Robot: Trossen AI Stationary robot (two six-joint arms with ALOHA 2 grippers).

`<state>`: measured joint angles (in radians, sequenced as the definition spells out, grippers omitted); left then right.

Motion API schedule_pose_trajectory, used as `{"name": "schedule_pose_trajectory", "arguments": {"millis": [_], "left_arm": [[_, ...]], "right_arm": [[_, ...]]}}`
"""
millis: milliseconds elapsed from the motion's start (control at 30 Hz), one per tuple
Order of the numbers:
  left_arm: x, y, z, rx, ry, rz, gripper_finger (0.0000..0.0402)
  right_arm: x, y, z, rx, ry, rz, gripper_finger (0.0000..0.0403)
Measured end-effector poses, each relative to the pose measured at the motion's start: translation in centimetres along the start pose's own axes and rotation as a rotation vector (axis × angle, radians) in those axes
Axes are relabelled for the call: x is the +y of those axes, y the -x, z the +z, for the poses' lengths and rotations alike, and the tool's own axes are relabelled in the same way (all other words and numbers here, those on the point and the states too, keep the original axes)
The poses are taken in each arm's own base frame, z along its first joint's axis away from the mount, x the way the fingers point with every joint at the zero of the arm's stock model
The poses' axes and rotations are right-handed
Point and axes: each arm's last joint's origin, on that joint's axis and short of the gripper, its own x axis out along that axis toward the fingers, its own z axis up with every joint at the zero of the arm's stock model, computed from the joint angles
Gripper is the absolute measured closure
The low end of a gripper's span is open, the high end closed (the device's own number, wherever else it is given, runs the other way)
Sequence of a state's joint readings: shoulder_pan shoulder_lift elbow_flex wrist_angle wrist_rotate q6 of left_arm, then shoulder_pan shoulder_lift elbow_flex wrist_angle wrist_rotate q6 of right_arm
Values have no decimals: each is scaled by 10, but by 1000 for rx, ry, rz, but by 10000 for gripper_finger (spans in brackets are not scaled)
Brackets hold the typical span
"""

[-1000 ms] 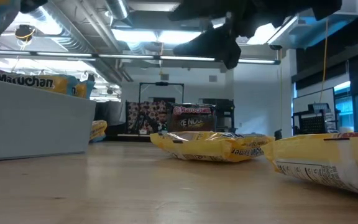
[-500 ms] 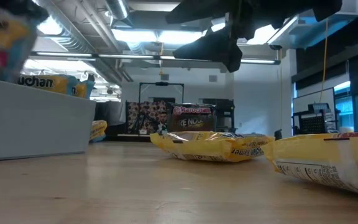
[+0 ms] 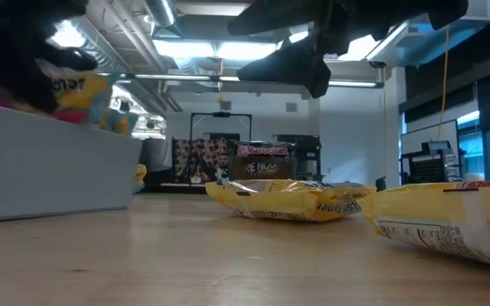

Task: Sort Maruchan noodles
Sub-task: Put the right blue noodle pack into the gray bin

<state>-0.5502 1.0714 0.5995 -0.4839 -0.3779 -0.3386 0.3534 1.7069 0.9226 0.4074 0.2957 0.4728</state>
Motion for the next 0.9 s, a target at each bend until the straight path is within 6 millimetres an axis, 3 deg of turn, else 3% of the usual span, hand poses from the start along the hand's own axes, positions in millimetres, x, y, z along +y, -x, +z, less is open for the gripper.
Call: {"name": "schedule_pose_trajectory", "arguments": {"millis": [300, 600, 900], "left_arm": [[10, -10, -6, 16, 6, 42, 287], [18, -14, -14, 70, -23, 91, 204], [20, 5, 10, 75, -39, 119, 178]], "right_arm": [[-1, -5, -5, 8, 10, -4, 139], [-2, -8, -11, 33, -11, 3, 139], [-2, -8, -10, 32, -26, 13, 139]]}}
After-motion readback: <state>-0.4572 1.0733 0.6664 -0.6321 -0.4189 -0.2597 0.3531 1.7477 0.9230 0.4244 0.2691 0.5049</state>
